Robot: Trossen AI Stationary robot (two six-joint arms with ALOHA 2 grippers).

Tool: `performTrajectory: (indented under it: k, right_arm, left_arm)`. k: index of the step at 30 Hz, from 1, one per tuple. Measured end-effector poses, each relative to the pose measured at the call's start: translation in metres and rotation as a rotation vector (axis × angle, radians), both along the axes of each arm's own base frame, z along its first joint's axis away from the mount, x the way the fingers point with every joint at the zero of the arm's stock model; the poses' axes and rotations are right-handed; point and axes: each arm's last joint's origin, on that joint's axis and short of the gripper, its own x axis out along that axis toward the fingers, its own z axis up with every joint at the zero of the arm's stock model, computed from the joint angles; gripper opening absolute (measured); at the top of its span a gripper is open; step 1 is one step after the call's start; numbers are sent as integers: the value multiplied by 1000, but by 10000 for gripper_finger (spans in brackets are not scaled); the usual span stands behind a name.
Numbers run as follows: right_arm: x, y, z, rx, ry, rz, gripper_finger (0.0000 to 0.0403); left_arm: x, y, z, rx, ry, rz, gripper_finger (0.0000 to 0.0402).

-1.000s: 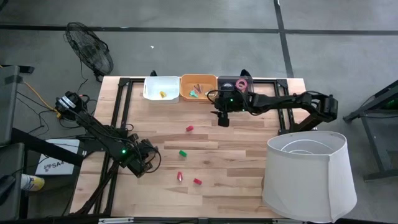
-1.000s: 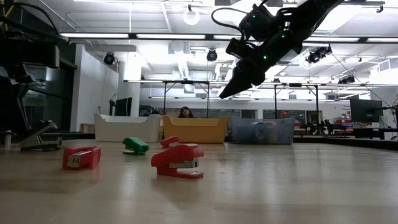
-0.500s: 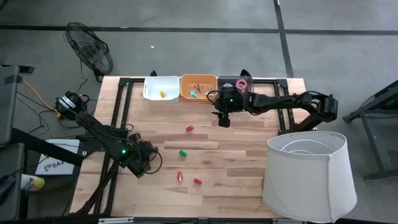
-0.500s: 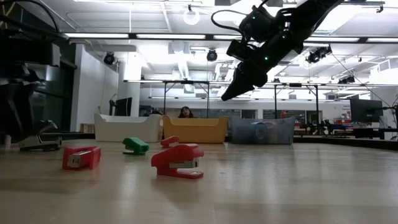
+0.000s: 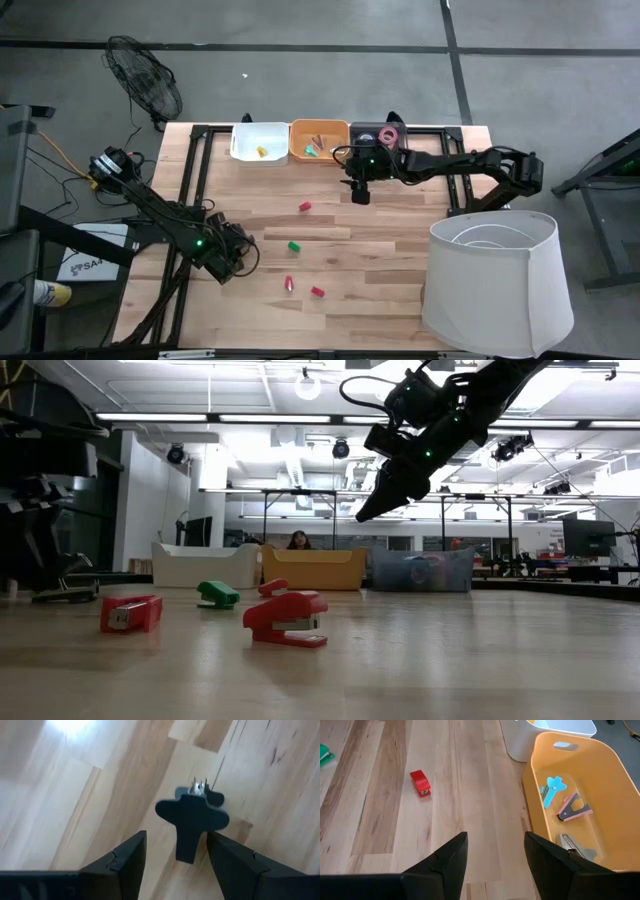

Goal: Pick and place Stapler, Stapler remover, tape
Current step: Put the black staple remover into the orange bin

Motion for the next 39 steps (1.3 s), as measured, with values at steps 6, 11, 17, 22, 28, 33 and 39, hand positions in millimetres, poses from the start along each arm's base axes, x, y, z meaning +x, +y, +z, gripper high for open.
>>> performTrajectory:
  k: [6,11,17,22,28,33,39]
  right_arm:
    - [0,0,0,0,0,0,187]
    - [0,0,0,0,0,0,187]
    - [0,0,0,0,0,0,187]
    - [0,0,0,0,0,0,187]
    - [0,0,0,0,0,0,187]
    - [0,0,0,-1,0,0,187]
    - [0,0,0,-6,2,4,187]
  left_arm:
    - [0,0,0,-5,2,-3,178]
    - [2,-1,0,11,-18,-24,154]
    - [3,-1,1,14,-29,-31,131]
    - [3,-2,1,14,-30,-30,112]
    - [4,-2,1,3,-43,-30,68]
    - [4,-3,1,1,-47,-29,39]
    - [5,-3,1,-7,-55,-29,55]
